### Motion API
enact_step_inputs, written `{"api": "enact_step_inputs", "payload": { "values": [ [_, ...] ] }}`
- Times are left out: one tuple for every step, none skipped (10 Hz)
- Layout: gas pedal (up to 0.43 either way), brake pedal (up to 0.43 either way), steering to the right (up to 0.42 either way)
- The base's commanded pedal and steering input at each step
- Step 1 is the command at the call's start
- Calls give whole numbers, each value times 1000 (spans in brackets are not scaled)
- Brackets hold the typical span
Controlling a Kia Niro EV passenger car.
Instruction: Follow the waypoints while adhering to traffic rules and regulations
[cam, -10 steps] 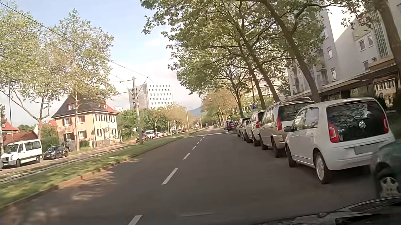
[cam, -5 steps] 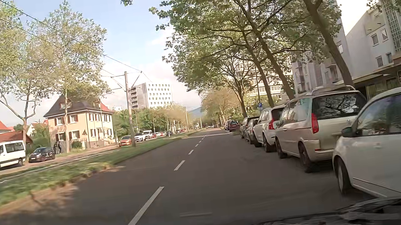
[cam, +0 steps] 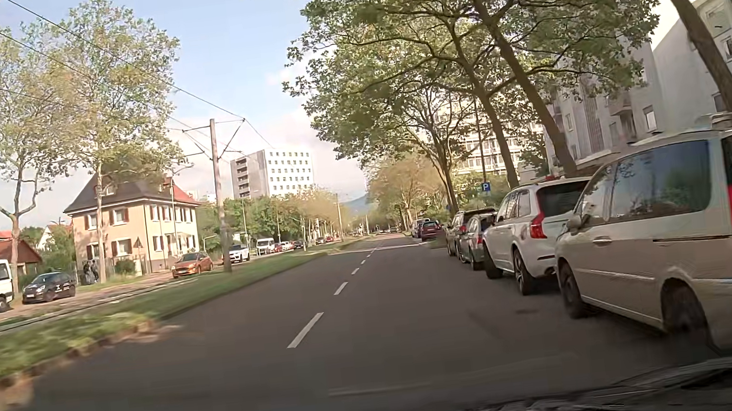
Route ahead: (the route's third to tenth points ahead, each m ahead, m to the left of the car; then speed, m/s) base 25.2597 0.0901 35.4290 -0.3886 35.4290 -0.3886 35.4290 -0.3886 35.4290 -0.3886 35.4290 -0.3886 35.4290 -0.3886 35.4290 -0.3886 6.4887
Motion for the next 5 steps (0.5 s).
{"api": "enact_step_inputs", "payload": {
  "values": [
    [28, 0, -3],
    [28, 0, -3],
    [28, 0, -2],
    [28, 0, -2],
    [28, 0, 0]
  ]
}}
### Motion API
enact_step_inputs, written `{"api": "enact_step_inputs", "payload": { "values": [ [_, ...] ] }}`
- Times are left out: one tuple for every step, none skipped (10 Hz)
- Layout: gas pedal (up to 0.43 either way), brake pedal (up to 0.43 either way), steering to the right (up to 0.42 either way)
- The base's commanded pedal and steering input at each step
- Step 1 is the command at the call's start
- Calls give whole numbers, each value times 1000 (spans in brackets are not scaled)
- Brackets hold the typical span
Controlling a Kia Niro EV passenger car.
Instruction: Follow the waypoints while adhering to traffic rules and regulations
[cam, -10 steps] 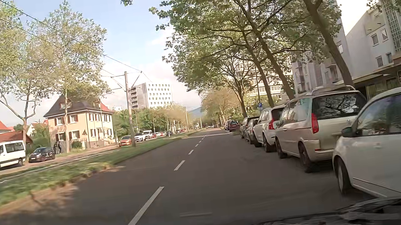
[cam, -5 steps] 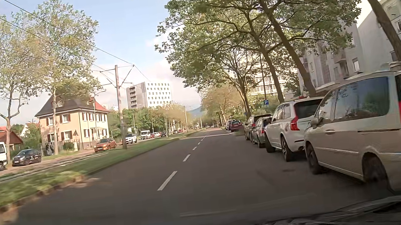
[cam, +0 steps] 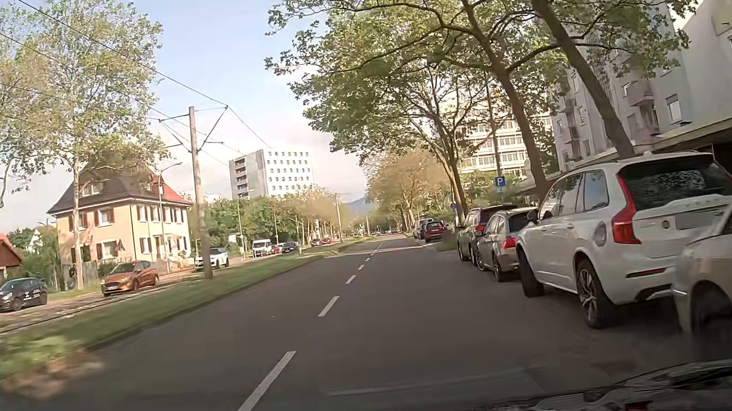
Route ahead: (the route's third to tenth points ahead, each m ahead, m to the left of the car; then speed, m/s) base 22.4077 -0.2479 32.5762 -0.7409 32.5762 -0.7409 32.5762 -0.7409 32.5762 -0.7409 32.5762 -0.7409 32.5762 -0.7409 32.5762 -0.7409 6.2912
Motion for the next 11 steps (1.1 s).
{"api": "enact_step_inputs", "payload": {
  "values": [
    [28, 0, 1],
    [28, 0, 1],
    [28, 0, 1],
    [28, 0, 3],
    [28, 0, 5],
    [28, 0, 5],
    [28, 0, 5],
    [28, 0, 6],
    [28, 0, 10],
    [28, 0, 10],
    [28, 0, 8]
  ]
}}
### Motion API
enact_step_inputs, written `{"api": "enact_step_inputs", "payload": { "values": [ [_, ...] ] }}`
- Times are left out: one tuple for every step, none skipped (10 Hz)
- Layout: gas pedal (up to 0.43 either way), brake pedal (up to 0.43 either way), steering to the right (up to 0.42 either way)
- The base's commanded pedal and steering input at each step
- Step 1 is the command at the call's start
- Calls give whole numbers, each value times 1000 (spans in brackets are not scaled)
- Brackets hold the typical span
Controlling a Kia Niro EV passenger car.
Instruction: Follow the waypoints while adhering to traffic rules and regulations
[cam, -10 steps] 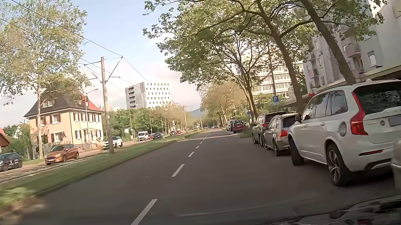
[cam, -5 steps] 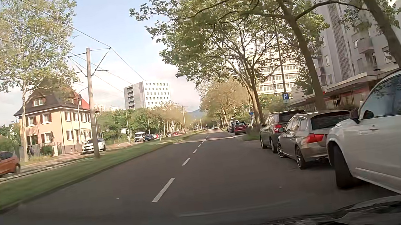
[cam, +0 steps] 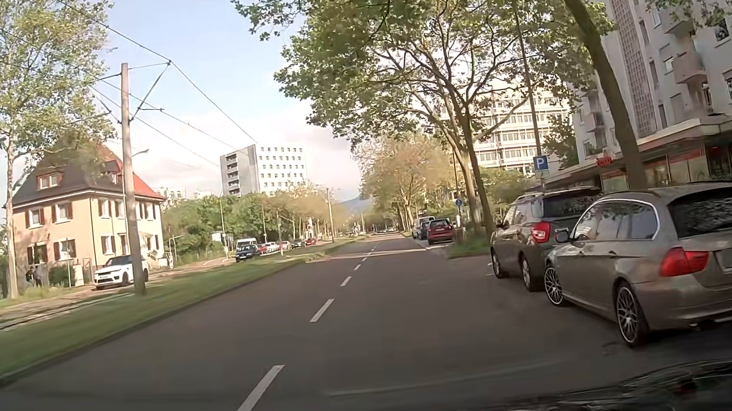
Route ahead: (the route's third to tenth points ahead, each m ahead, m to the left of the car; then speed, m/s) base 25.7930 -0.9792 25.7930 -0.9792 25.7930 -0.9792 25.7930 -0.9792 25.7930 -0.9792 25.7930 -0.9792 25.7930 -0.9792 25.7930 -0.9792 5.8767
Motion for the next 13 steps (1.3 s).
{"api": "enact_step_inputs", "payload": {
  "values": [
    [28, 0, 6],
    [28, 0, 7],
    [28, 0, 8],
    [28, 0, 8],
    [28, 0, 8],
    [28, 0, 8],
    [28, 0, 9],
    [28, 0, 11],
    [28, 0, 12],
    [28, 0, 12],
    [8, 0, 13],
    [0, 0, 13],
    [0, 0, 13]
  ]
}}
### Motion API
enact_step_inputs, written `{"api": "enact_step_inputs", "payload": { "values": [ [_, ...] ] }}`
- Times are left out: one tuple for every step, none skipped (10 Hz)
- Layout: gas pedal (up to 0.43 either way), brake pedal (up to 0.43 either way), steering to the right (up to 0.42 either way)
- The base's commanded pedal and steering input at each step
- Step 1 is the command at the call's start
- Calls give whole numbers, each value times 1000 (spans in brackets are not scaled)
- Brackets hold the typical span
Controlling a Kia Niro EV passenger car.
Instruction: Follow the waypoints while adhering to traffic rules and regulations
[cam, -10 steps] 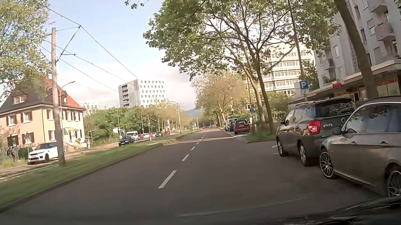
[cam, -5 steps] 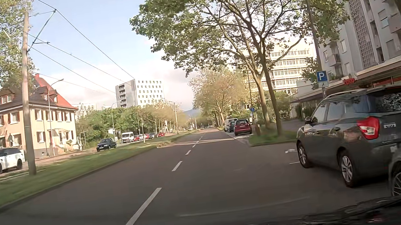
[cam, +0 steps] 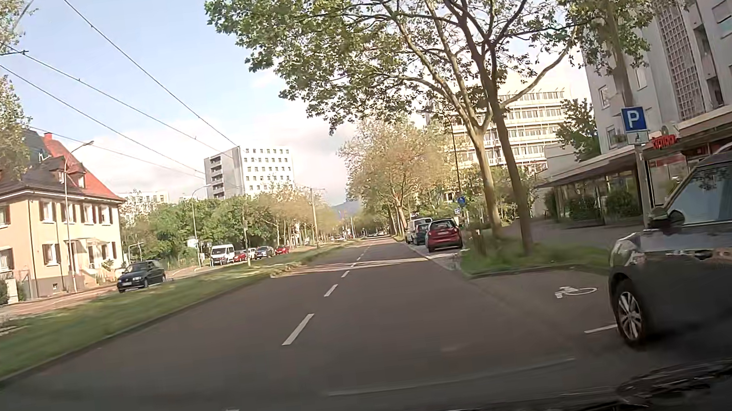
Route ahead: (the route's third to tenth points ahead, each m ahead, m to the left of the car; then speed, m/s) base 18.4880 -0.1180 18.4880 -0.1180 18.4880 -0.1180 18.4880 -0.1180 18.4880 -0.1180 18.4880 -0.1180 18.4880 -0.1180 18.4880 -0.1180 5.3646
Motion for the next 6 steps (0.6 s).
{"api": "enact_step_inputs", "payload": {
  "values": [
    [0, 0, 13],
    [0, 0, 12],
    [0, 0, 11],
    [0, 0, 12],
    [0, 0, 12],
    [0, 0, 12]
  ]
}}
